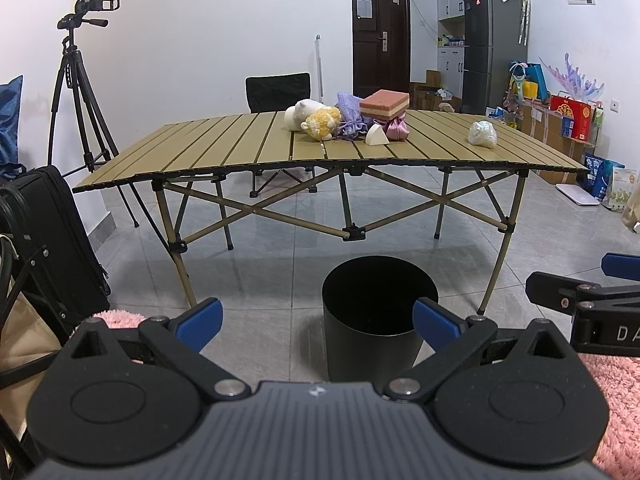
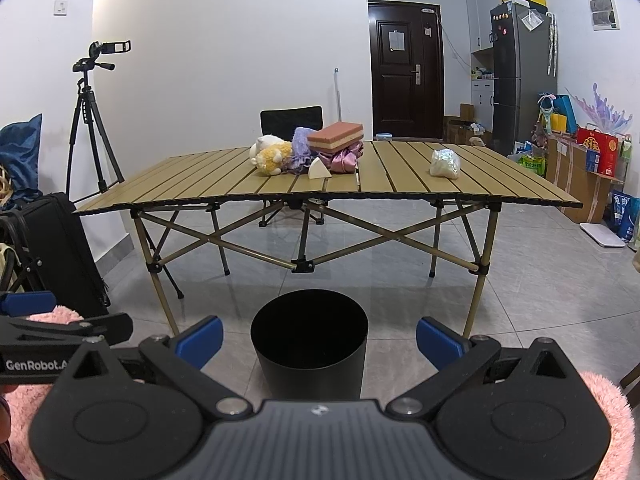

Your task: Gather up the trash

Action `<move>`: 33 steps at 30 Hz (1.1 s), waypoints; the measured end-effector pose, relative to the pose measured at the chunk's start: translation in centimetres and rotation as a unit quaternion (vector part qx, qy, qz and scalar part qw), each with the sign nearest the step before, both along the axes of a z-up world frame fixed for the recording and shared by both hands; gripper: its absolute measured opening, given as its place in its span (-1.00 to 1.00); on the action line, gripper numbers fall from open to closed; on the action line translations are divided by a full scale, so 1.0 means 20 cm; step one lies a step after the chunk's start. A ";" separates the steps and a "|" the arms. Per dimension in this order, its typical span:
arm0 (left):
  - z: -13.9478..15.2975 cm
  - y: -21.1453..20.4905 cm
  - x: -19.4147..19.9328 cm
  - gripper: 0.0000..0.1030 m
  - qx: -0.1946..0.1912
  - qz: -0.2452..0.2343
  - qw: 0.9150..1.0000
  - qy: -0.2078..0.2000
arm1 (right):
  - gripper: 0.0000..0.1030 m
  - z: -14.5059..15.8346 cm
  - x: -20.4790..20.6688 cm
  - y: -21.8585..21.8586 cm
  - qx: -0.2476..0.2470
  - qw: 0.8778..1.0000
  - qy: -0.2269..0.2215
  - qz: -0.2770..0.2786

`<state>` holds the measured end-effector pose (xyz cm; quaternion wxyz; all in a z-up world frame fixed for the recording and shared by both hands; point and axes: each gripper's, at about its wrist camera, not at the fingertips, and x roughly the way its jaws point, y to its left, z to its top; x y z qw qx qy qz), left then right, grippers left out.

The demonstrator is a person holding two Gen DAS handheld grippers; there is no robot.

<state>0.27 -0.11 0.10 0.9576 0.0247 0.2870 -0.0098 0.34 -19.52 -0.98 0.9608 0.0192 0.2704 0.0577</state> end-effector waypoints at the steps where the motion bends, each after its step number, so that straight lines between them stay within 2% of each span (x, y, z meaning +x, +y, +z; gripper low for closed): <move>1: 0.00 0.00 0.00 1.00 0.000 0.000 1.000 0.000 | 1.00 0.00 0.00 0.00 0.000 1.000 0.000 0.000; 15: 0.02 -0.01 0.01 1.00 0.003 -0.007 1.000 -0.005 | 1.00 0.00 0.01 0.01 0.001 1.000 -0.001 -0.001; 21: 0.02 -0.01 0.05 1.00 0.008 -0.009 1.000 -0.013 | 1.00 0.04 0.02 0.02 0.002 1.000 -0.001 -0.002; 33: 0.06 -0.02 0.27 1.00 0.011 -0.014 0.999 -0.034 | 1.00 0.07 0.24 -0.03 0.005 1.000 -0.012 -0.007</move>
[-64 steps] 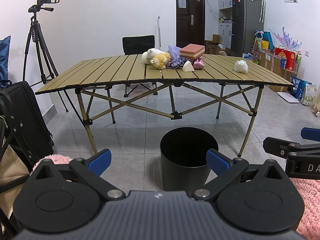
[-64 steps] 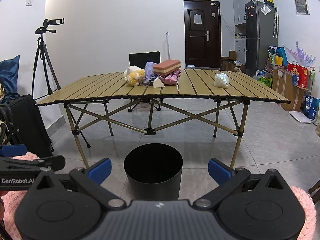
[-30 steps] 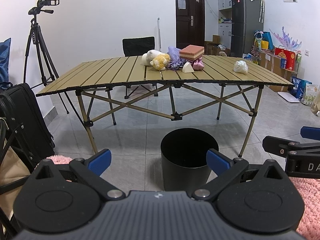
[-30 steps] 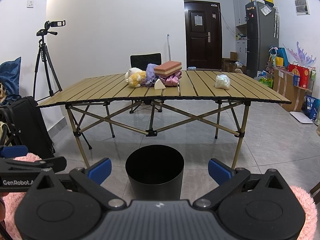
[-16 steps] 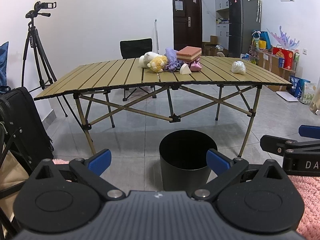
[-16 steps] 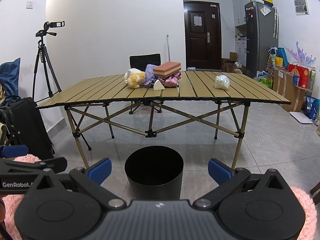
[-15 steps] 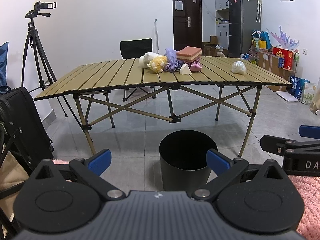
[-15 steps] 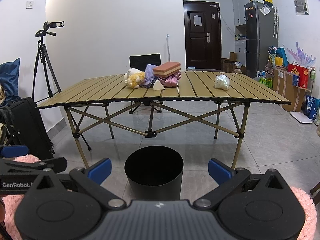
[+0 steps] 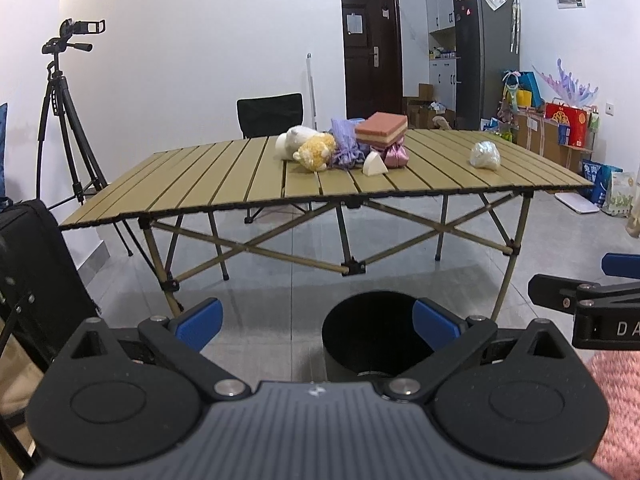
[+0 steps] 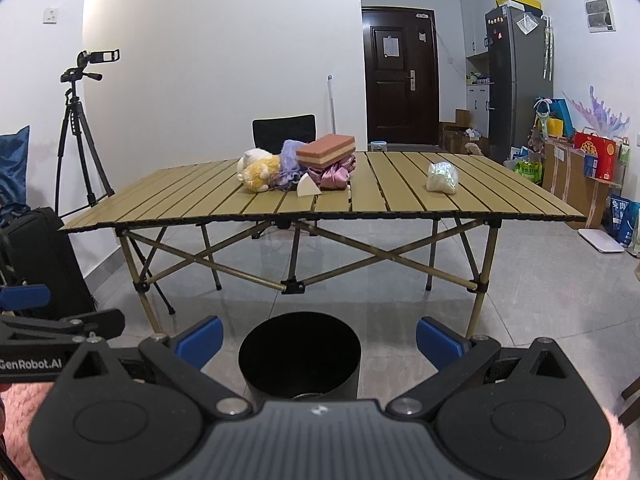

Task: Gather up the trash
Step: 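Reach the left tool to the white foam wedge while the right tool reaches the clear plastic bag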

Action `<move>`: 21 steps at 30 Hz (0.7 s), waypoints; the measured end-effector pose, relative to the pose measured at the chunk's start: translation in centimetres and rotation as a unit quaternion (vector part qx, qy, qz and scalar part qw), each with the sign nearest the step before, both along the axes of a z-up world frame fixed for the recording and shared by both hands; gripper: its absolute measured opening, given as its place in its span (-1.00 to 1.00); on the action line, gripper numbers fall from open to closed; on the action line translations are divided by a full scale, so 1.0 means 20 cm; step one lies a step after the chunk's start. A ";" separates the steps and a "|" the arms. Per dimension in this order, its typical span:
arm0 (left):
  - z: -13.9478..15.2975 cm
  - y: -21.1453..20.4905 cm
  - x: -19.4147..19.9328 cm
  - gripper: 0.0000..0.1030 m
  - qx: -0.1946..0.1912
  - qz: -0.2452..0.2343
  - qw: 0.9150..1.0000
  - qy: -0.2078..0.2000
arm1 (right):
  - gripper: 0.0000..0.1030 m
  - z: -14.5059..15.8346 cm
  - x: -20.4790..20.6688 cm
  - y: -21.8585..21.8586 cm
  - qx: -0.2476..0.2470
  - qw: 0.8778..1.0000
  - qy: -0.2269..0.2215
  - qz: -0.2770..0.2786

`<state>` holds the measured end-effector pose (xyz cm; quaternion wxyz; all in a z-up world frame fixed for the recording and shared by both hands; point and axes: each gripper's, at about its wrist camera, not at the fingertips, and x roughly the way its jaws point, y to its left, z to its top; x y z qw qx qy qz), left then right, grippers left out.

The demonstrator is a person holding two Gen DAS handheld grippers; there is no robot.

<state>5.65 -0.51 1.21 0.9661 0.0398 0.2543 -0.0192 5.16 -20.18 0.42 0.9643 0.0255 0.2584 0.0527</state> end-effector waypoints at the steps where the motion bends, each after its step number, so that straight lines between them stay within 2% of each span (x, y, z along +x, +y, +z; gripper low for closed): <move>1: 0.01 0.00 0.03 1.00 -0.001 0.000 1.000 -0.001 | 1.00 0.00 0.04 0.00 0.000 1.000 -0.001 0.000; 21: 0.10 -0.13 0.76 1.00 -0.010 -0.014 0.999 -0.032 | 1.00 0.04 0.70 -0.19 0.002 0.999 -0.036 -0.035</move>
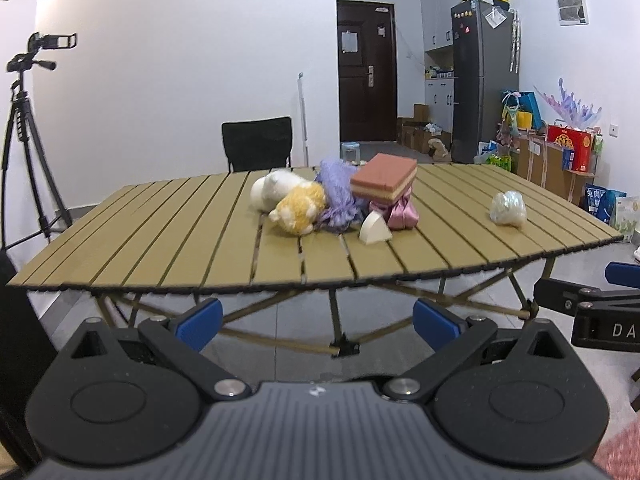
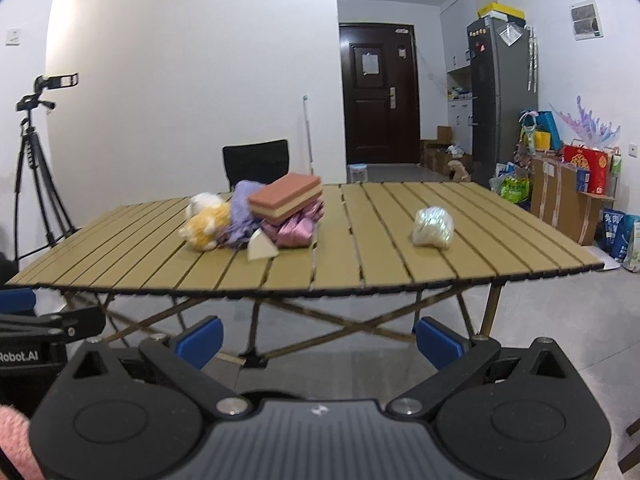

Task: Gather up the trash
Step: 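Reach the left tool to the white foam wedge while the right tool reaches the clear plastic bag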

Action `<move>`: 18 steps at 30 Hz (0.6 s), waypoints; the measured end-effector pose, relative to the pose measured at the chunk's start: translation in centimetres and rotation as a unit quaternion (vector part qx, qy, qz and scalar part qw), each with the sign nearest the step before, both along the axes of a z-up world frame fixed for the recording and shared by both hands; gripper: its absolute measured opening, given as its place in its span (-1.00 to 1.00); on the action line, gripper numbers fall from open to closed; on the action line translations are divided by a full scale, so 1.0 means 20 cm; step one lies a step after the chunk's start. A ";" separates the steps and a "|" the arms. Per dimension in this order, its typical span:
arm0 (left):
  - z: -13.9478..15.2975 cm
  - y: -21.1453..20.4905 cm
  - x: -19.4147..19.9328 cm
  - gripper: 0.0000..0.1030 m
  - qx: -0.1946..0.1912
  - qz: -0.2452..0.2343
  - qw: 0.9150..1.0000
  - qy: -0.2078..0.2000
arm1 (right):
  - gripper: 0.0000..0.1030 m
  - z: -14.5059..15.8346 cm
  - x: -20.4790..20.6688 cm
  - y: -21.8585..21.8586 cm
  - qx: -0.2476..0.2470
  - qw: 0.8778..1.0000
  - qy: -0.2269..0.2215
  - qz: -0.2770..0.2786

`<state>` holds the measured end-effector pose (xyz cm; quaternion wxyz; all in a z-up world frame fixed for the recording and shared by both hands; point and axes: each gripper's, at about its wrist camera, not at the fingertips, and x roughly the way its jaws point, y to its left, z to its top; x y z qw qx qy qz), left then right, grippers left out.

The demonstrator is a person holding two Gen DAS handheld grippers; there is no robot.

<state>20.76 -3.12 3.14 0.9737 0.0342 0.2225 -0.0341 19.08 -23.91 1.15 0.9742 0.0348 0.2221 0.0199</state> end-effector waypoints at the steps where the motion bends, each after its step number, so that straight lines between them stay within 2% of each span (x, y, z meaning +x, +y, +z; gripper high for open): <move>1: 0.00 -0.01 0.04 1.00 0.000 -0.002 1.000 -0.002 | 1.00 0.00 0.04 -0.02 -0.003 1.000 -0.005 -0.004; 9: -0.01 -0.12 0.35 1.00 -0.004 -0.009 1.000 -0.009 | 1.00 0.00 0.26 -0.14 -0.010 0.999 -0.027 -0.031; 18: -0.10 -0.27 0.70 1.00 -0.003 -0.019 1.000 -0.007 | 1.00 -0.05 0.51 -0.24 -0.033 0.997 -0.046 -0.056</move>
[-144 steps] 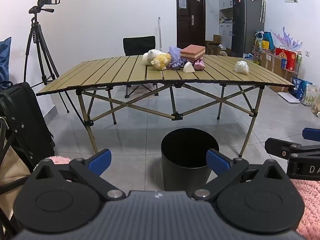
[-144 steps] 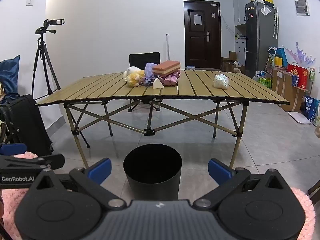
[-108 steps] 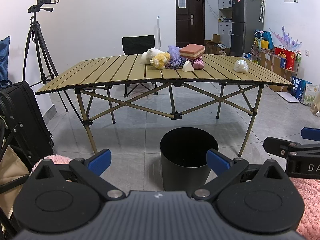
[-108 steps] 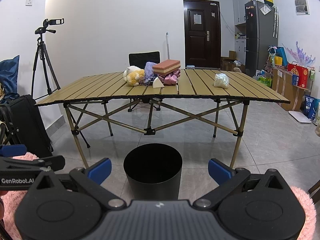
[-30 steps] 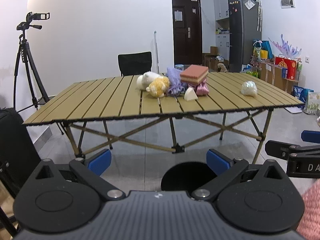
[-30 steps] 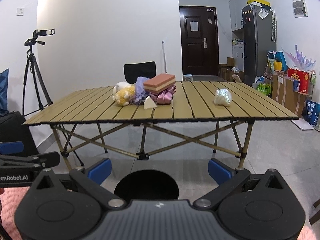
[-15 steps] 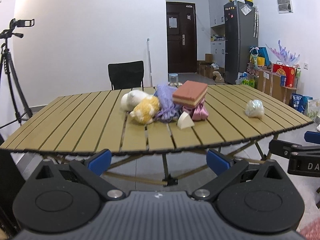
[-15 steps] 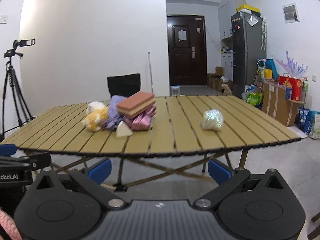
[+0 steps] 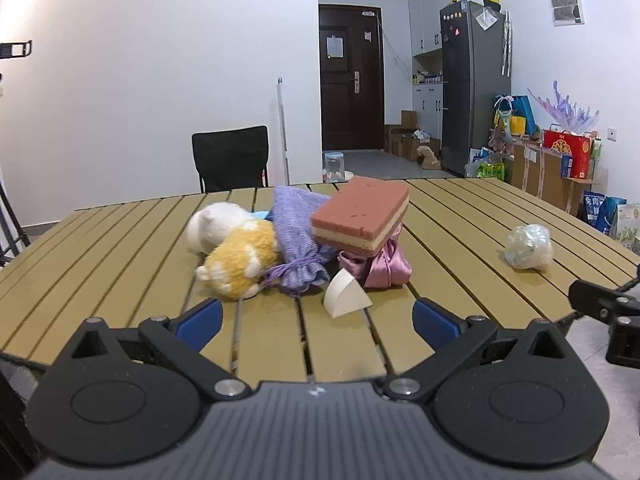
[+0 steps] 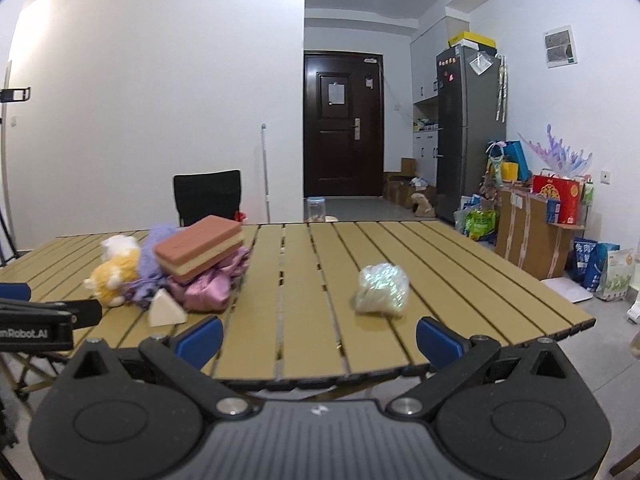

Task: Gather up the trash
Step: 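Reach the left tool to the white foam wedge while the right tool reaches the clear plastic bag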

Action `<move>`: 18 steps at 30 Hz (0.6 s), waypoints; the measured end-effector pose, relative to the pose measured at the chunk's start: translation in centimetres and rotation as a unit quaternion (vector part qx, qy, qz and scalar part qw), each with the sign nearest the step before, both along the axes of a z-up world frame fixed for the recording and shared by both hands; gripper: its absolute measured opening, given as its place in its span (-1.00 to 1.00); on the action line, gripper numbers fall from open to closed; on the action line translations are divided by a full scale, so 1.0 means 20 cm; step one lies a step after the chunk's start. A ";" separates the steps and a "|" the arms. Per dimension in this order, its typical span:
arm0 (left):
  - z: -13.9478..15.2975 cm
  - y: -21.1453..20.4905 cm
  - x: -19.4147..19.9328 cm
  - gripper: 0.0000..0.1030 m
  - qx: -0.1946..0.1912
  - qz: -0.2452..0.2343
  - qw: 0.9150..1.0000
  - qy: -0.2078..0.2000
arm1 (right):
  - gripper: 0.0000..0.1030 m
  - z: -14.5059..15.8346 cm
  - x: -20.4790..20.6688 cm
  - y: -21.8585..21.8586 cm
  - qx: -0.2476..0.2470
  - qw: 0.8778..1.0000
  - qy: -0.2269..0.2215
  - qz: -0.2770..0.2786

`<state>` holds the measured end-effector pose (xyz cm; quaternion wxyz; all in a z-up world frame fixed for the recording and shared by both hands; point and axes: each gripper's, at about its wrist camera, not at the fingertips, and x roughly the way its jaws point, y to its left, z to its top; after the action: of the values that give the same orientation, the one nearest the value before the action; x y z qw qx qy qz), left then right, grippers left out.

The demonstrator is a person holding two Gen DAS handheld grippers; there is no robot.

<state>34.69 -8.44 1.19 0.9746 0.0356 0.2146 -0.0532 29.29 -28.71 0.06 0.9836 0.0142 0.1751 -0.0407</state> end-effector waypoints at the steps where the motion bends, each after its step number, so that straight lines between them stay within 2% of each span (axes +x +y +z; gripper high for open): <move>1: -0.01 -0.01 0.04 1.00 0.000 0.000 1.000 0.002 | 1.00 -0.01 0.03 -0.01 -0.002 1.000 -0.002 -0.002; 5: -0.06 -0.05 0.19 0.98 -0.007 0.003 1.000 0.020 | 1.00 -0.04 0.14 -0.05 -0.012 1.000 -0.005 -0.012; 8: -0.10 -0.06 0.29 0.85 -0.019 0.003 0.999 0.036 | 1.00 -0.07 0.21 -0.09 -0.014 1.000 -0.009 -0.018; 11: -0.15 -0.10 0.37 0.63 -0.015 0.002 0.999 0.045 | 1.00 -0.11 0.25 -0.12 -0.013 0.999 -0.015 -0.025; 13: -0.19 -0.11 0.41 0.40 -0.014 0.002 0.998 0.053 | 1.00 -0.14 0.29 -0.13 -0.016 0.999 -0.017 -0.027; 17: -0.23 -0.11 0.48 0.15 -0.016 -0.005 0.998 0.054 | 1.00 -0.18 0.37 -0.15 -0.016 0.999 -0.014 -0.023; 18: -0.24 -0.12 0.50 0.00 -0.017 -0.007 0.998 0.057 | 1.00 -0.19 0.39 -0.16 -0.019 0.999 -0.014 -0.023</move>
<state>44.66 -10.75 -3.55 0.9607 0.0169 0.2691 -0.0654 37.19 -31.82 -3.76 0.9849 0.0000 0.1600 -0.0660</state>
